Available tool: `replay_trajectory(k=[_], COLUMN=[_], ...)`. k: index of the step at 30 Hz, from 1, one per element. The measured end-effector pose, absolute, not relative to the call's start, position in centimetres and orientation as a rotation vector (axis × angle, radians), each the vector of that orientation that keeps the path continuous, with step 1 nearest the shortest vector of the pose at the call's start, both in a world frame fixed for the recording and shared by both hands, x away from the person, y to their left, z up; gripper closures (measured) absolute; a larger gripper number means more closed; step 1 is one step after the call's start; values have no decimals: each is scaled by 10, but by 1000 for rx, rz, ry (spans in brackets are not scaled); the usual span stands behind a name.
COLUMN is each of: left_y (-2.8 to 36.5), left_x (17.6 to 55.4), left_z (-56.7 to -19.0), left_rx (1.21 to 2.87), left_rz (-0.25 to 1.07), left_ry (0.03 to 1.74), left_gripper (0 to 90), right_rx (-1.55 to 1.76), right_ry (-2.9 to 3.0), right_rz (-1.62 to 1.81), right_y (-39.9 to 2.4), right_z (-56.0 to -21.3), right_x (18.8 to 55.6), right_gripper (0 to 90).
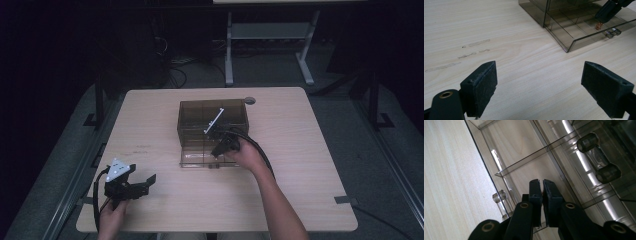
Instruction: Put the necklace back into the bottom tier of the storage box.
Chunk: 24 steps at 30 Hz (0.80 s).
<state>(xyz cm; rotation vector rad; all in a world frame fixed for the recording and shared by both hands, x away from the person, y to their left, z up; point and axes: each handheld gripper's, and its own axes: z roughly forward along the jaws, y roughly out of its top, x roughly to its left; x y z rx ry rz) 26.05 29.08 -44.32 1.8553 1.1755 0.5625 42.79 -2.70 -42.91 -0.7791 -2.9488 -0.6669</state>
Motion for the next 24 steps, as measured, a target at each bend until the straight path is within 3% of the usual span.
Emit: replay_trajectory(k=[24], left_y=[291], left_x=[260], left_z=[-443], left_rx=[1856], left_rz=[567], left_ry=[1169], left_gripper=[131], right_rx=[-761], right_ry=[-2969], right_rz=[-667], right_y=[-28], right_z=[-423], right_x=[423], right_gripper=[775])
